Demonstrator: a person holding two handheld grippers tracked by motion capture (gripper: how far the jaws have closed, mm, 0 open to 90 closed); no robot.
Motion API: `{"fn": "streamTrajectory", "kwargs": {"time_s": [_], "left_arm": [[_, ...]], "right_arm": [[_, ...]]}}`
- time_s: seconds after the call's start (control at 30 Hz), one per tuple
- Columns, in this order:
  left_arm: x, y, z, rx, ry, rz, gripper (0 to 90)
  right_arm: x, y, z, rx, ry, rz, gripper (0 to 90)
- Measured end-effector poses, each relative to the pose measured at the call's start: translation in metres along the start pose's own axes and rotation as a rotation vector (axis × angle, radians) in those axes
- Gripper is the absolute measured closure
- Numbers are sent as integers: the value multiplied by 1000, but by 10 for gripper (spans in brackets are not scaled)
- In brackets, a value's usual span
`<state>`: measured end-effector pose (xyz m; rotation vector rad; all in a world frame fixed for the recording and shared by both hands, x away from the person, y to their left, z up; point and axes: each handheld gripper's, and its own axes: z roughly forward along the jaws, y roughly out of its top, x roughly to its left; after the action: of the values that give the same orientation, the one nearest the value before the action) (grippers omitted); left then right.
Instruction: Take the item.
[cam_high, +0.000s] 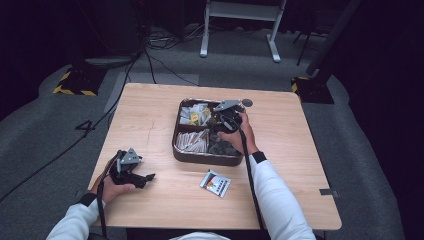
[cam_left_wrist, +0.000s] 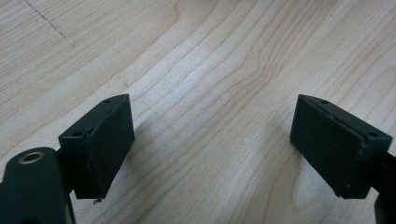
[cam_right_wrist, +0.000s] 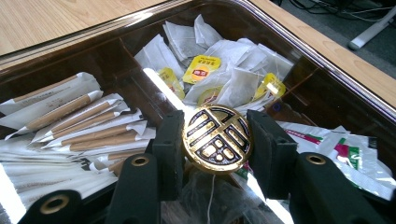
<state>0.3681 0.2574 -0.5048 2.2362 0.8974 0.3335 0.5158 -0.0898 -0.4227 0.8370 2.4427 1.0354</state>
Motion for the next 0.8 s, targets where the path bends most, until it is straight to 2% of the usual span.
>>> {"fn": "streamTrajectory", "kwargs": {"time_s": [0.33, 0.8], "left_arm": [[0, 0, 0, 0, 0, 0, 140], [0, 0, 0, 0, 1, 0, 140]], "right_arm": [[1, -2, 12, 19, 0, 5, 590], [2, -2, 13, 23, -2, 12, 587]]}}
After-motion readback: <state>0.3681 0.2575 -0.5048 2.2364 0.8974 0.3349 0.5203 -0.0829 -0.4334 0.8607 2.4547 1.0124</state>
